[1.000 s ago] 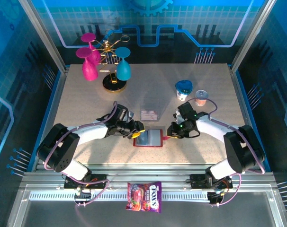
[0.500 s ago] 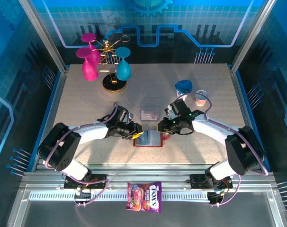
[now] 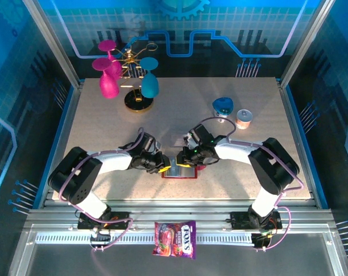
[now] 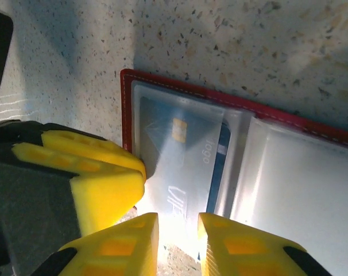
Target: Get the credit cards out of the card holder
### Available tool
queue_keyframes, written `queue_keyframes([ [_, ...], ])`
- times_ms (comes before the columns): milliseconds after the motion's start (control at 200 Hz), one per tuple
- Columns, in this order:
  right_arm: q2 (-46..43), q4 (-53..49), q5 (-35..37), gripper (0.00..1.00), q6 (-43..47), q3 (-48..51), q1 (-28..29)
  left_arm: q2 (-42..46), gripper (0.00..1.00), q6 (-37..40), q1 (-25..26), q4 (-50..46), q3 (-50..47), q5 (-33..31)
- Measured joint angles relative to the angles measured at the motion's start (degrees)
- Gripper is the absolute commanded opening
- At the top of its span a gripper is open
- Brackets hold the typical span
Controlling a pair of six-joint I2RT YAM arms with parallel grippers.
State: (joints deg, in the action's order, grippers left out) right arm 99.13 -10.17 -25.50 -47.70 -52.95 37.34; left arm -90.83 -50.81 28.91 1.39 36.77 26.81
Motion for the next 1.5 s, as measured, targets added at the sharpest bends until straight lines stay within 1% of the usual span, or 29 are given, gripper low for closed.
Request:
queue_keyframes([
  [220,2.40,1.29,-0.72,0.26,-0.37,-0.63,0.37,0.00,0.22,0.00,-0.09,0.39,-0.20,0.02],
  [615,3.98,1.60,-0.55,0.27,-0.26,-0.81,0.59,0.00,0.22,-0.02,-0.31,0.44,-0.26,0.02],
  [956,4.11,-2.60,1.49,0.28,1.75,-2.95,0.59,0.02,0.22,-0.02,-0.31,0.92,-0.57,0.02],
  [1176,4.11,-5.20,3.04,0.28,3.21,-3.98,0.59,0.24,0.24,-0.07,-0.31,1.05,-0.63,0.02],
  [1361,3.96,-5.38,2.89,0.27,3.28,-3.96,0.59,1.97,0.31,-0.22,-0.31,0.07,-1.07,-0.26],
  [1501,3.17,-4.44,2.40,0.27,2.21,-3.58,0.59,4.15,0.31,-0.15,-0.48,-1.51,-1.05,-1.62],
])
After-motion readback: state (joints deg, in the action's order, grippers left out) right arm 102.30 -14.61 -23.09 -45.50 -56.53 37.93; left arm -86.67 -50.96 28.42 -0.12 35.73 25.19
